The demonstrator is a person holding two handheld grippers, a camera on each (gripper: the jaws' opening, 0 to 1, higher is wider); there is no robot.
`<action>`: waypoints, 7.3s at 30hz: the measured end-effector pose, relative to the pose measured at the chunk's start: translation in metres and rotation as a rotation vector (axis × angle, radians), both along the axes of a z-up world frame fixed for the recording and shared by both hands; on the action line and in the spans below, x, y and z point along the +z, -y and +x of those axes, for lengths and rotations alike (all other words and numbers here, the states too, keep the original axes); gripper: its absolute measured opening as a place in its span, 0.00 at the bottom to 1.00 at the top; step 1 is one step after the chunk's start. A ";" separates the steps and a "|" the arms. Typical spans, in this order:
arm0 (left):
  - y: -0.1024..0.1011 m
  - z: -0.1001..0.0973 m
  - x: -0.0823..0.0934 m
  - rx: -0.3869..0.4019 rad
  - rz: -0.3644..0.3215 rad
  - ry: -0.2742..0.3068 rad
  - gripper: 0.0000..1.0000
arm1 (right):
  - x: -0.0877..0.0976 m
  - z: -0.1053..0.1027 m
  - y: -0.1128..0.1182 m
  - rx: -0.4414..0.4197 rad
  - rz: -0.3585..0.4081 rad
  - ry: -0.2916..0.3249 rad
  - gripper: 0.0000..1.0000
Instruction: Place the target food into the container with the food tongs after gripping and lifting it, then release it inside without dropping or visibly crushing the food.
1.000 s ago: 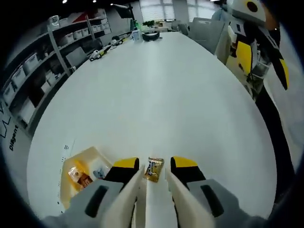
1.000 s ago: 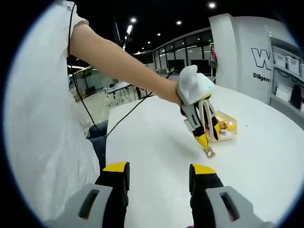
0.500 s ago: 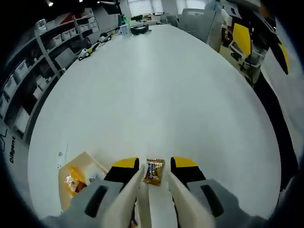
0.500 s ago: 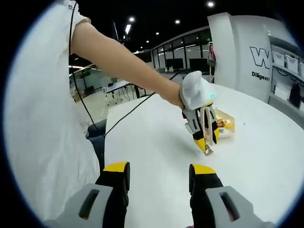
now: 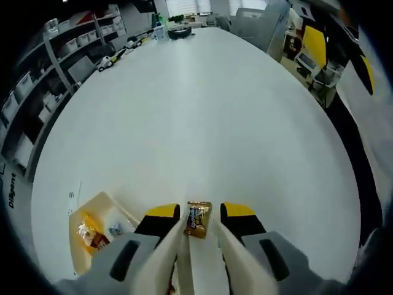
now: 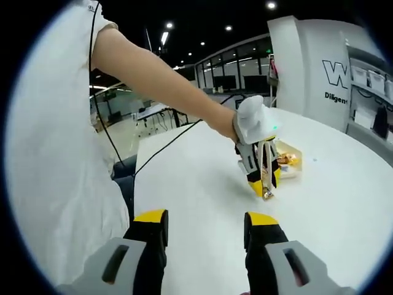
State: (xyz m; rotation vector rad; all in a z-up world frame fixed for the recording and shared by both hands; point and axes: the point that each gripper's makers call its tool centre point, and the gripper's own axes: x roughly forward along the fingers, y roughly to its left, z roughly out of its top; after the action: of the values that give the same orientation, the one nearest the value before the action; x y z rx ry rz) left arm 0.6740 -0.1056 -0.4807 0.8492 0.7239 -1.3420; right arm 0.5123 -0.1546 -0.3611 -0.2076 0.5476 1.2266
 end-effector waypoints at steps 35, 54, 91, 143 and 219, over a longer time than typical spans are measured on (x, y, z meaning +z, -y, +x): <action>-0.060 -0.010 0.057 0.390 -0.235 -0.063 0.16 | 0.000 -0.011 -0.019 0.055 0.019 0.011 0.45; -0.111 0.111 0.138 0.627 -0.337 0.084 0.17 | 0.007 -0.007 -0.015 0.049 0.014 0.025 0.45; -0.164 0.031 0.160 0.811 -0.425 0.143 0.24 | 0.009 -0.012 -0.037 0.135 0.024 0.039 0.46; -0.154 -0.138 0.148 0.882 -0.802 -0.014 0.23 | 0.006 0.005 -0.081 0.058 0.051 0.025 0.43; -0.157 -0.125 0.152 0.687 -0.879 -0.040 0.24 | 0.003 0.006 -0.108 -0.056 0.111 0.071 0.45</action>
State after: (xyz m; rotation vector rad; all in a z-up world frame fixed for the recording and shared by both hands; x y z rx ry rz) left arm 0.5491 0.0512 -0.3290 -0.1382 0.3275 -0.8934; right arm 0.5186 -0.0470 -0.3583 -0.1407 0.4197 1.1873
